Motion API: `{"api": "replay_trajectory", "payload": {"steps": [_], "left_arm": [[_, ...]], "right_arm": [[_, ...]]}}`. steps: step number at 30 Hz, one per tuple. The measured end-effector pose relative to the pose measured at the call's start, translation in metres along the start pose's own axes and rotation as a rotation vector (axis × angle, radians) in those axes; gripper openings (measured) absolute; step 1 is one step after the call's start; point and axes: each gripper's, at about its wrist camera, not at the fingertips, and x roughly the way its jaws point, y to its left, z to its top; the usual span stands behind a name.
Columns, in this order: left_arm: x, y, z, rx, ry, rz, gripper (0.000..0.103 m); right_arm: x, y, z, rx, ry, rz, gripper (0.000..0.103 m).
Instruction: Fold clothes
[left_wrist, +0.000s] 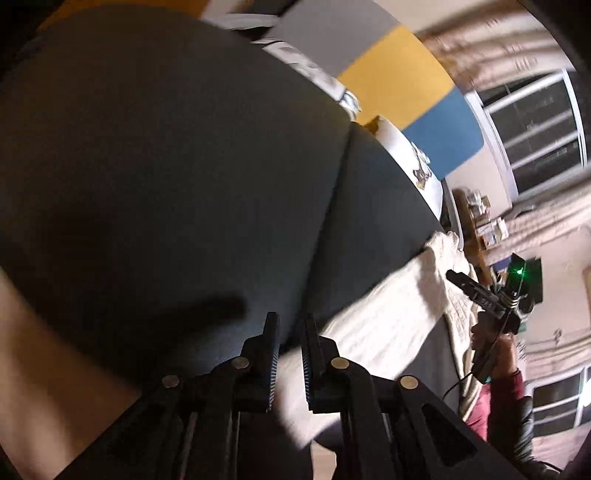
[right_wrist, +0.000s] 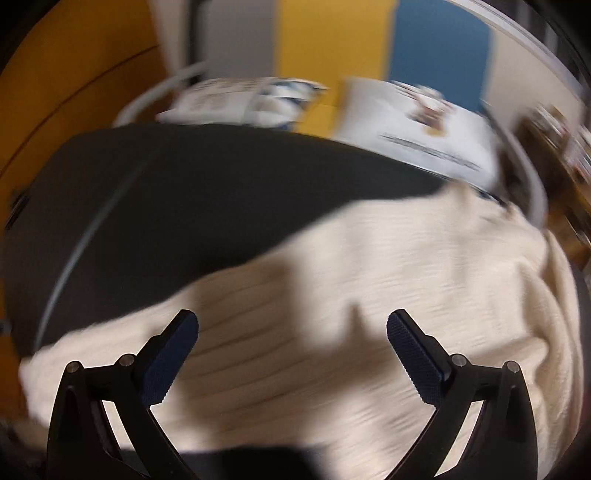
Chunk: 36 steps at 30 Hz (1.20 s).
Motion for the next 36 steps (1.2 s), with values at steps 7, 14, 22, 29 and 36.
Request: {"api": "replay_trajectory", "payload": {"steps": [7, 14, 22, 29, 36], "left_arm": [[0.017, 0.021, -0.046, -0.105, 0.085, -0.162, 0.014], [0.031, 0.032, -0.046, -0.182, 0.093, -0.223, 0.015], [0.040, 0.004, -0.035, -0.134, 0.062, -0.297, 0.006], [0.037, 0.005, -0.038, -0.099, 0.033, -0.163, 0.002], [0.045, 0.014, -0.035, -0.183, 0.083, -0.318, 0.016]], "right_arm": [[-0.003, 0.079, -0.037, -0.146, 0.050, 0.070, 0.103], [-0.003, 0.071, -0.051, -0.082, 0.021, 0.078, 0.103], [-0.003, 0.065, -0.064, -0.025, -0.001, 0.080, 0.103], [-0.001, 0.071, -0.062, -0.026, -0.003, 0.077, 0.103], [0.000, 0.074, -0.061, -0.030, -0.011, 0.073, 0.103]]}}
